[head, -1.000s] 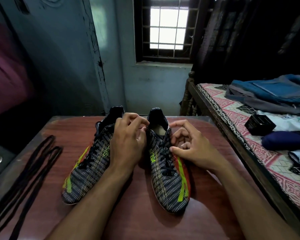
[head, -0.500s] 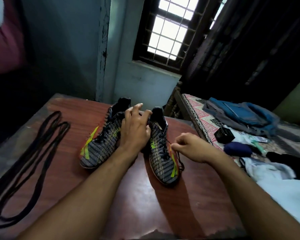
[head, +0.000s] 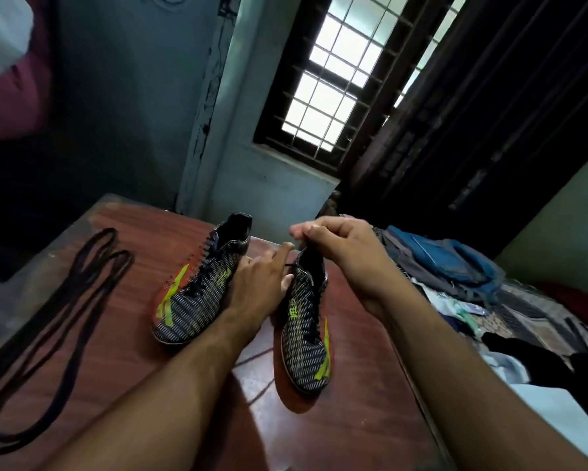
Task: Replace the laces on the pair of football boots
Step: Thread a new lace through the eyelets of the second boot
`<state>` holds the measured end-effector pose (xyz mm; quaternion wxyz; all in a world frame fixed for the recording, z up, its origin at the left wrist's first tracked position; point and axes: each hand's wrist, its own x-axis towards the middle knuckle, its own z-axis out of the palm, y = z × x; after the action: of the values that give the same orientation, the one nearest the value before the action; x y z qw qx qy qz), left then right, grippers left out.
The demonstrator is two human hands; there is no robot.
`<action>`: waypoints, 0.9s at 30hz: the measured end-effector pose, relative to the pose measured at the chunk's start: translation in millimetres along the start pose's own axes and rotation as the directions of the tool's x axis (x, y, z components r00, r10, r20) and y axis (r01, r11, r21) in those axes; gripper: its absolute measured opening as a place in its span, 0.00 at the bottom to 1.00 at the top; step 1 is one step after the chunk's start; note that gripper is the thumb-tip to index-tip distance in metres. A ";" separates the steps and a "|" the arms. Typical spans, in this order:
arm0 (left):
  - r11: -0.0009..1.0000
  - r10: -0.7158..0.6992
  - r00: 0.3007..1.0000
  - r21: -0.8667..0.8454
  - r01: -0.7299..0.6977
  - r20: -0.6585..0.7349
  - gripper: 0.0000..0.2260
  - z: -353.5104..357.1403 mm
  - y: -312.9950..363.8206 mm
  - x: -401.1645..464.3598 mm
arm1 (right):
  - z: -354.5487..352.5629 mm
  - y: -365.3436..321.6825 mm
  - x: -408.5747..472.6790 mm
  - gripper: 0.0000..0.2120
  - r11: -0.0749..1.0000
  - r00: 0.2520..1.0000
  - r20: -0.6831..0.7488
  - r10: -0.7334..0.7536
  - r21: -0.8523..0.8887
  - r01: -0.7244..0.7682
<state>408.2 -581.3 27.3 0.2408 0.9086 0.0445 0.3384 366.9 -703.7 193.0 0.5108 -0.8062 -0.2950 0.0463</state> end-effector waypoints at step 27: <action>0.927 -0.003 0.876 -0.330 -0.178 -0.482 0.16 -18.1 -0.2 4.7 | -4.5 -7.4 26.5 0.07 0.958 0.984 0.163 0.077 -0.286 -0.028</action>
<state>400.3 -572.6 41.8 0.3710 0.7385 -0.0033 0.5630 387.2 -691.1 207.5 0.3615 -0.8715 -0.3199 0.0867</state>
